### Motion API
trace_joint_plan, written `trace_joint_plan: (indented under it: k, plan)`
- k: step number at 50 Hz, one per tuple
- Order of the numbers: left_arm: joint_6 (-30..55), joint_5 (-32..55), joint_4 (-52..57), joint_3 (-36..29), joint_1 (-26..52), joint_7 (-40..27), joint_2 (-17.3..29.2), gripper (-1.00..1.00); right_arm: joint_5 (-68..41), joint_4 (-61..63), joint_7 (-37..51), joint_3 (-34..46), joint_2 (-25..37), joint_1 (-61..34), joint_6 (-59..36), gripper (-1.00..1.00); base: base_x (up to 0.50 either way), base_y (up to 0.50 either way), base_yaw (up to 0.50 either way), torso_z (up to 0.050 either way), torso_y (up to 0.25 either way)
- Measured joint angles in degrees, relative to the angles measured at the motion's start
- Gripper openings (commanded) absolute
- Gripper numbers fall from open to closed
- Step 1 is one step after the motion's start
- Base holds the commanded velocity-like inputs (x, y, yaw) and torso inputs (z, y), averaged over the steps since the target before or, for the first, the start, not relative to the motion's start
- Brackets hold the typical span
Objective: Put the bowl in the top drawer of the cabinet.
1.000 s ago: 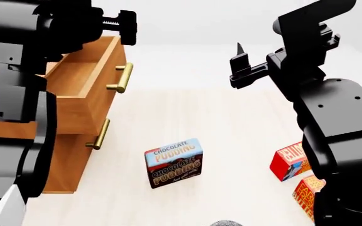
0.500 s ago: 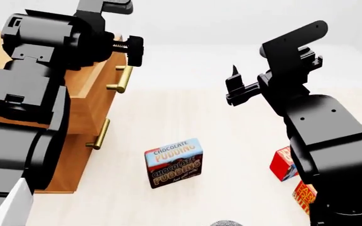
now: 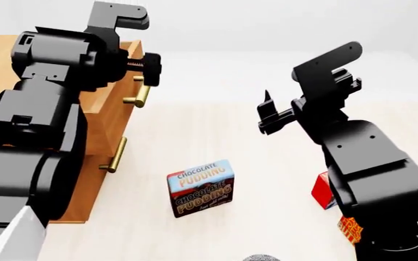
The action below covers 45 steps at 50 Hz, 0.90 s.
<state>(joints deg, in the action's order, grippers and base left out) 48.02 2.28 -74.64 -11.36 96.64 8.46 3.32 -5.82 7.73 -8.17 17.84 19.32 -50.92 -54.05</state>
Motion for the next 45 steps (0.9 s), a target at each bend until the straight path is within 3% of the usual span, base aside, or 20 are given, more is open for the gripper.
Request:
trace_joint_plan:
  k: [45]
  plan:
    - [5.1, -2.1, 0.0, 14.6, -0.9, 0.8, -1.2, 1.00, -0.7, 0.4, 0.6, -0.2, 1.1, 2.5, 0.7, 1.00, 0.00, 0.00, 0.00, 0.000, 0.000]
